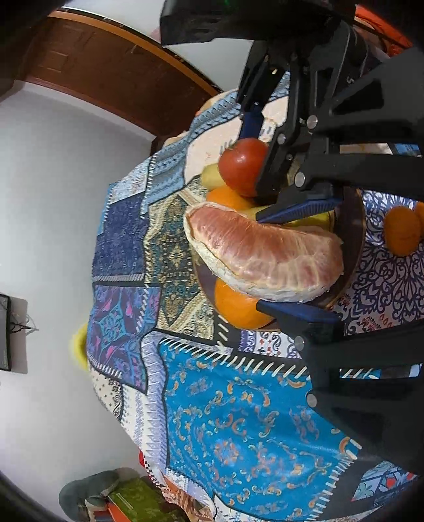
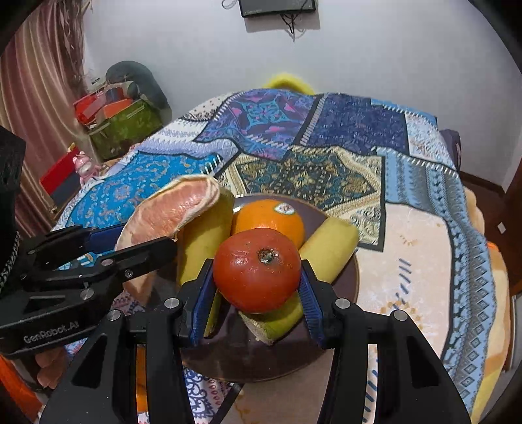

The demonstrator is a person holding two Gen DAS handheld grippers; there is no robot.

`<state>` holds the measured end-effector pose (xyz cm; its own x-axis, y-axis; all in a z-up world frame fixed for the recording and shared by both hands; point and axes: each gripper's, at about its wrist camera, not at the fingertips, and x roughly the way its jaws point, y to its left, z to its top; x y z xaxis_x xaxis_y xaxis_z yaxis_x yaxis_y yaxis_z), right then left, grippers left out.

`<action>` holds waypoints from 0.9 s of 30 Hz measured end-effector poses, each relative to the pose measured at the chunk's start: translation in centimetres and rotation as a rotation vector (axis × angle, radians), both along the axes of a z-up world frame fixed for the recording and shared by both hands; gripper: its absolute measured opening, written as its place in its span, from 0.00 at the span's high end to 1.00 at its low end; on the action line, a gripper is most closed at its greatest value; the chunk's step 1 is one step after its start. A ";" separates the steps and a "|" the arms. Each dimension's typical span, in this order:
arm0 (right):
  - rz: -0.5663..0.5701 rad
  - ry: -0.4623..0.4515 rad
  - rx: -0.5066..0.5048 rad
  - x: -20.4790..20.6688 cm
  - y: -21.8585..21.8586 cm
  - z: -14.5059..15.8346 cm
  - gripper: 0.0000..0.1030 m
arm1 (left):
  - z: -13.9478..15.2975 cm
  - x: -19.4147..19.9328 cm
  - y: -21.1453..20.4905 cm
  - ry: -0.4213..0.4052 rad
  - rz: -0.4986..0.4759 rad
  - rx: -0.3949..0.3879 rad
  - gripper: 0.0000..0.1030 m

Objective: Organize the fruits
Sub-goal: 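Carry the pomelo segment and tomato onto the plate and release, then withdraw both tools from the plate toward the remaining tangerines and date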

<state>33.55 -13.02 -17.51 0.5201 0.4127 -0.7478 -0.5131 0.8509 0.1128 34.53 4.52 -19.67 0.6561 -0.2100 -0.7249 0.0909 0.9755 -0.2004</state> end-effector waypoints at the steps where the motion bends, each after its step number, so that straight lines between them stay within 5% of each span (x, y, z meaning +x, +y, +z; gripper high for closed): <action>1: 0.003 -0.007 0.002 0.0 0.0 -0.1 0.56 | -0.3 0.1 0.1 0.010 -0.001 -0.003 0.55; 14: 0.009 0.005 -0.001 0.5 -0.2 0.0 0.49 | -0.3 -0.1 0.2 0.013 0.008 0.022 0.55; 27: -0.035 -0.035 0.005 -1.8 -2.8 3.1 0.46 | 3.5 -3.6 0.4 -0.031 0.018 0.050 0.55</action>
